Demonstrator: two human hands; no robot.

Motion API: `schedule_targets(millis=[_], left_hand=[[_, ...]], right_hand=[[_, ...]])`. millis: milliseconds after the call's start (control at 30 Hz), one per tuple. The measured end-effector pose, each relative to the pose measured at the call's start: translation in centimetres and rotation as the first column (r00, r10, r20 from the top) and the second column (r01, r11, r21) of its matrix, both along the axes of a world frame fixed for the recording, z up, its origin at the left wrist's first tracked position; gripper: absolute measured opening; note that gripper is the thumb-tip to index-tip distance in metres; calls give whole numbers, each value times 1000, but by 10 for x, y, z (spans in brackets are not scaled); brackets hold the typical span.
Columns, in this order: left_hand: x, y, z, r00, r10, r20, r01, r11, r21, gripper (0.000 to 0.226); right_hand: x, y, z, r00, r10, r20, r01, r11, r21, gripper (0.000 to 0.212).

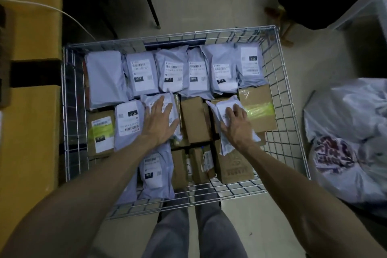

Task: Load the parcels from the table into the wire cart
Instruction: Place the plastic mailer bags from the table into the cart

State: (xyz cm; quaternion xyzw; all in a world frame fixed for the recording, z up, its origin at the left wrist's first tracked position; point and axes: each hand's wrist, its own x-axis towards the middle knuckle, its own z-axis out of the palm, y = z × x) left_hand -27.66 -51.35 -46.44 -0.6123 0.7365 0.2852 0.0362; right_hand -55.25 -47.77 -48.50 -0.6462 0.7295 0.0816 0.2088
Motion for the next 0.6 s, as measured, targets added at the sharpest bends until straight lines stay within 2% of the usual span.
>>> schedule_targets(millis=[200,333,500,600], left_hand=[[-1,-8,-40,997,65,-30,-67,997,-45,66],[4,-3,-60,998,67,-9,-68,996,-50,65],[4,1,-60,999,52,9,-52,997,-58,66],[0,6,-46,997,77,-12,-77,997,-32,66]], right_hand=[[1,-27,-49,989,-140,53,142,990,-28,54],[11,-25,-73,981,-191,13,192,980,-46,61],[15,-12,-71,993,-80,-87,89,991,99,78],[9,-12,-53,996,-25,-88,38,987,154,77]])
